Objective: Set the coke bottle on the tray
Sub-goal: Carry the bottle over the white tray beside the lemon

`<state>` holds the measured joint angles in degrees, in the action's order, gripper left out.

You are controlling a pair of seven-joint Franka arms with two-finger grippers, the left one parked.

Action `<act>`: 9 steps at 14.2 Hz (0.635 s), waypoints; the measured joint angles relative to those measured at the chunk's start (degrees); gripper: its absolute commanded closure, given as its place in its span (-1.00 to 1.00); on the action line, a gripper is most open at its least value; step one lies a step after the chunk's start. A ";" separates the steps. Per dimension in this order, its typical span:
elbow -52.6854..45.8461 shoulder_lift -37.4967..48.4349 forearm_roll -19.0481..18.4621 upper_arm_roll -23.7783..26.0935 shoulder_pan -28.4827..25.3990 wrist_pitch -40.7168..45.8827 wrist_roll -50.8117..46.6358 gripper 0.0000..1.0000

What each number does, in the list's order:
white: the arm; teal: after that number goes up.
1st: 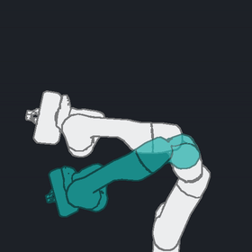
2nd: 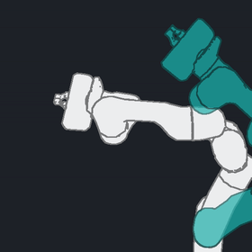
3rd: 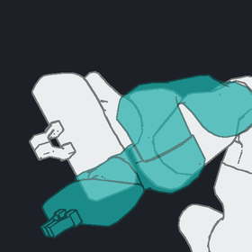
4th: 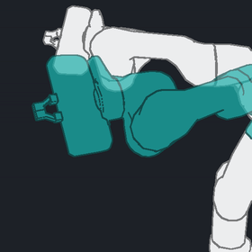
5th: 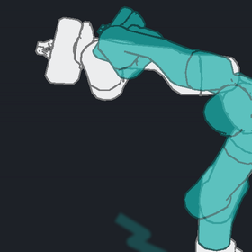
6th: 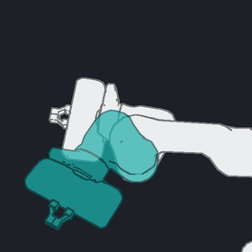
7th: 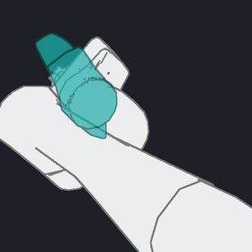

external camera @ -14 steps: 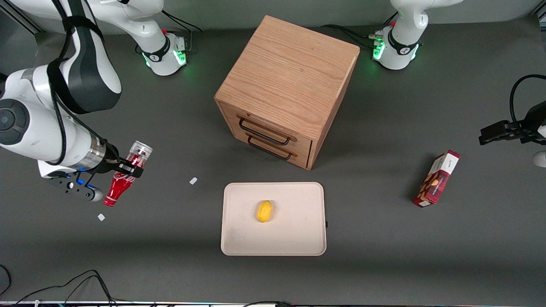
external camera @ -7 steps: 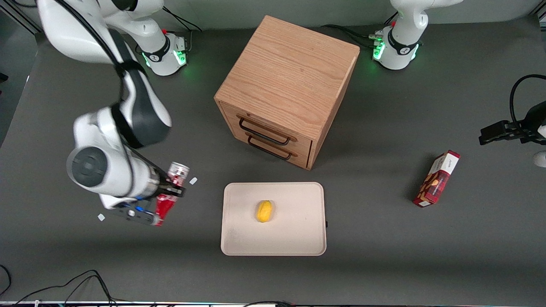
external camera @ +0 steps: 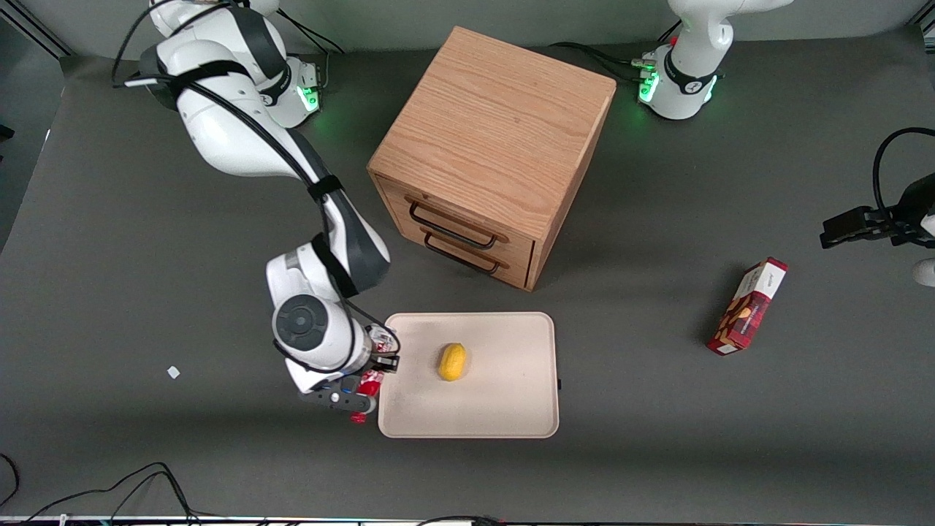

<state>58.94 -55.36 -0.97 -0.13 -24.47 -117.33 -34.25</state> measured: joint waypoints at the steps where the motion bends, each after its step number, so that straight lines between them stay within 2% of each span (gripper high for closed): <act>1: -0.18 -1.22 -0.02 -0.28 -0.61 -1.82 1.96 1.00; 4: -0.77 -3.56 -0.02 -0.31 -0.92 -4.93 8.00 1.00; 9: -1.33 -6.01 -0.02 -0.09 -0.97 -7.44 9.88 1.00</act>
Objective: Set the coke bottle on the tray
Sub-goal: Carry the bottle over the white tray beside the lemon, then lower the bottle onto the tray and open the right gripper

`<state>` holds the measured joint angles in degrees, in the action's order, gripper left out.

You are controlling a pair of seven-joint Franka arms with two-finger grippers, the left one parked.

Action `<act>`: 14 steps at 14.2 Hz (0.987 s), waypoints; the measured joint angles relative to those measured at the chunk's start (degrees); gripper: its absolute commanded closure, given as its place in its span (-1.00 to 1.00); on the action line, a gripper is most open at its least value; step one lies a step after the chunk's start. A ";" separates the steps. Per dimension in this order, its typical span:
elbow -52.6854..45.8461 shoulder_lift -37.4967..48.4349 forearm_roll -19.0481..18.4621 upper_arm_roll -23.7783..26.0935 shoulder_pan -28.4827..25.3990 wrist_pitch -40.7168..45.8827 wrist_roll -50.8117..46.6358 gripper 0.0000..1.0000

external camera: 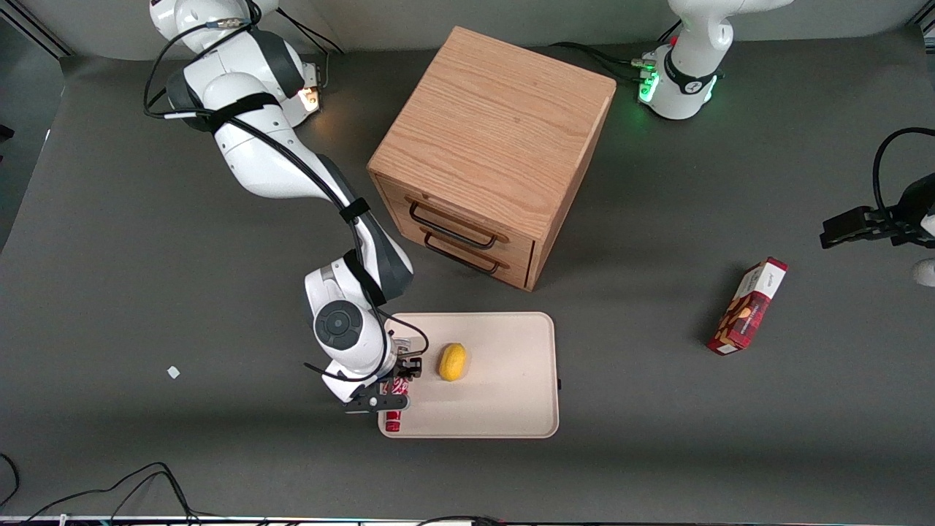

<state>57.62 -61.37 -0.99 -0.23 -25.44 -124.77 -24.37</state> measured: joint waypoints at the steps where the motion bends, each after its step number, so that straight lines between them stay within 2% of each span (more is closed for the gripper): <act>1: -0.02 -0.30 0.00 0.01 -0.02 -0.06 0.00 1.00; 4: -0.06 -0.63 0.00 0.05 -0.02 -0.05 0.00 1.00; 5: -0.06 -0.63 0.07 0.09 -0.02 -0.04 0.00 0.73; 6: -0.06 -0.63 0.14 0.13 -0.02 -0.04 0.00 0.05; 7: -0.05 -0.63 0.29 0.16 -0.02 -0.02 0.00 -0.99; 14: -0.08 -0.64 0.64 0.16 -0.01 -0.01 0.00 -1.00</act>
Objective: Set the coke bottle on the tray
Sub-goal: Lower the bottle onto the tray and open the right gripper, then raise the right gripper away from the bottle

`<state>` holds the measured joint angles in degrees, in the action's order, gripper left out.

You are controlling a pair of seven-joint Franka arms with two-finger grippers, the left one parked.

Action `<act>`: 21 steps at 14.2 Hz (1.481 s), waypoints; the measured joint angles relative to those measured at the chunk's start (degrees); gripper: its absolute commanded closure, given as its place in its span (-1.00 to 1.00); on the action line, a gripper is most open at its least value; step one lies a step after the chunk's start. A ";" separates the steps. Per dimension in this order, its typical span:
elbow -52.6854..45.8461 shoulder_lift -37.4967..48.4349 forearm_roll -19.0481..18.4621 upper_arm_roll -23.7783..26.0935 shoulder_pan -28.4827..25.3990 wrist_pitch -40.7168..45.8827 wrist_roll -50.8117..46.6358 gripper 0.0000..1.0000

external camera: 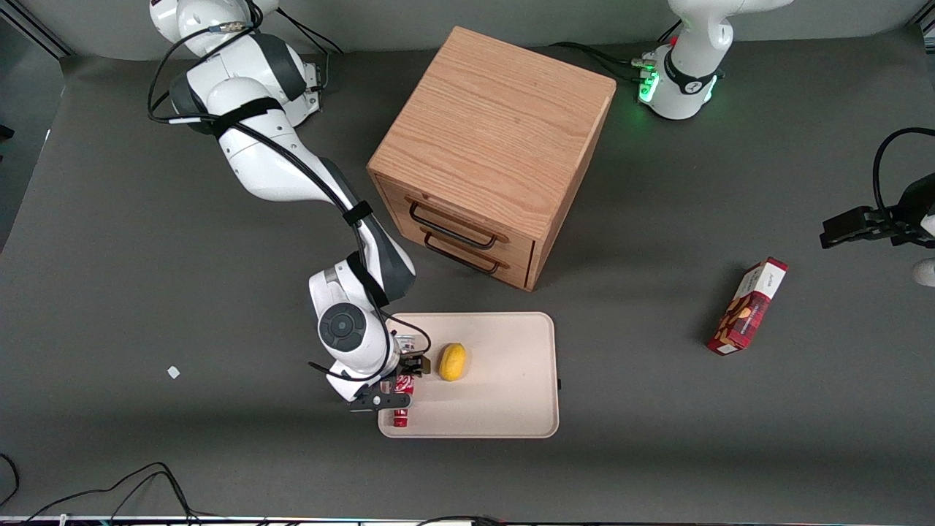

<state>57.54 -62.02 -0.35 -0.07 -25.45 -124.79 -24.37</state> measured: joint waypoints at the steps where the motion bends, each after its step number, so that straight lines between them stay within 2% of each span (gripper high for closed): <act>1: 0.00 0.00 0.00 0.00 0.01 0.00 0.00 -1.00; 15: -0.62 0.08 0.12 -0.02 0.35 0.31 0.00 -1.00; 21: -0.82 7.03 2.50 -0.23 1.87 11.75 -0.29 -1.00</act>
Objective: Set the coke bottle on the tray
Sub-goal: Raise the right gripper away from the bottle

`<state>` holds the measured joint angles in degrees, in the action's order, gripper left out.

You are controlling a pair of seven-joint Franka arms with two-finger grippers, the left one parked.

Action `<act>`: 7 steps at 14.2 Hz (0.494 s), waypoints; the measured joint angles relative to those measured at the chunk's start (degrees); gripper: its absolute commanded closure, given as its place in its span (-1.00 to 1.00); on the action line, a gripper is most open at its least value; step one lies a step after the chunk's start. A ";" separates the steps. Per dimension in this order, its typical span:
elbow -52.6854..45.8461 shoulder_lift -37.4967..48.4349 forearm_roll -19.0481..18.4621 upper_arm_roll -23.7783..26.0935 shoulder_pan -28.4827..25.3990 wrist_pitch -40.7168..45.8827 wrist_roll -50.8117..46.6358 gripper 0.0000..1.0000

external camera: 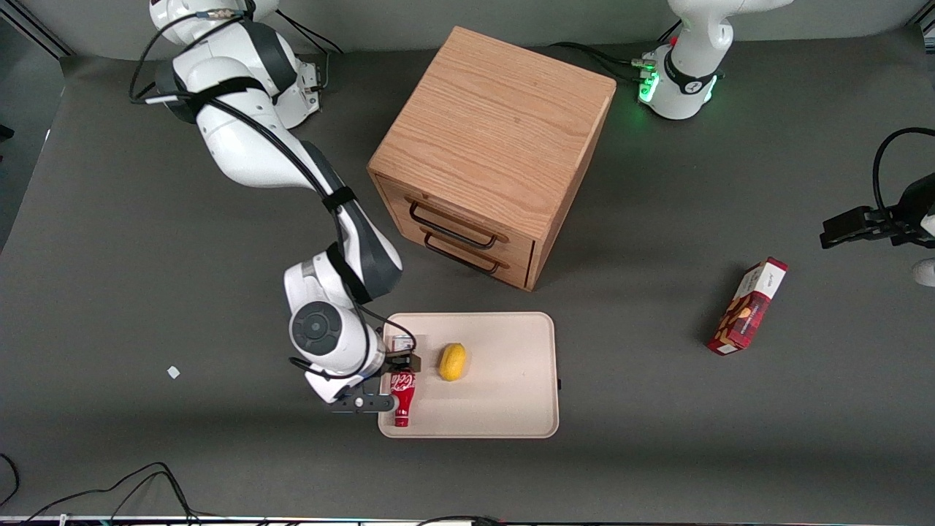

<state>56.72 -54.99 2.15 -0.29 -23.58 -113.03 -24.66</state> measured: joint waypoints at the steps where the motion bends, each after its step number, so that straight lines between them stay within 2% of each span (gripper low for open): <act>1: 2.08 2.86 0.01 0.01 0.91 2.07 0.14 -1.00; 7: 27.83 28.90 0.06 0.58 7.40 7.65 8.46 -1.00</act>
<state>84.54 -26.08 2.21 0.28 -16.18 -105.38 -16.19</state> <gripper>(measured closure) 0.000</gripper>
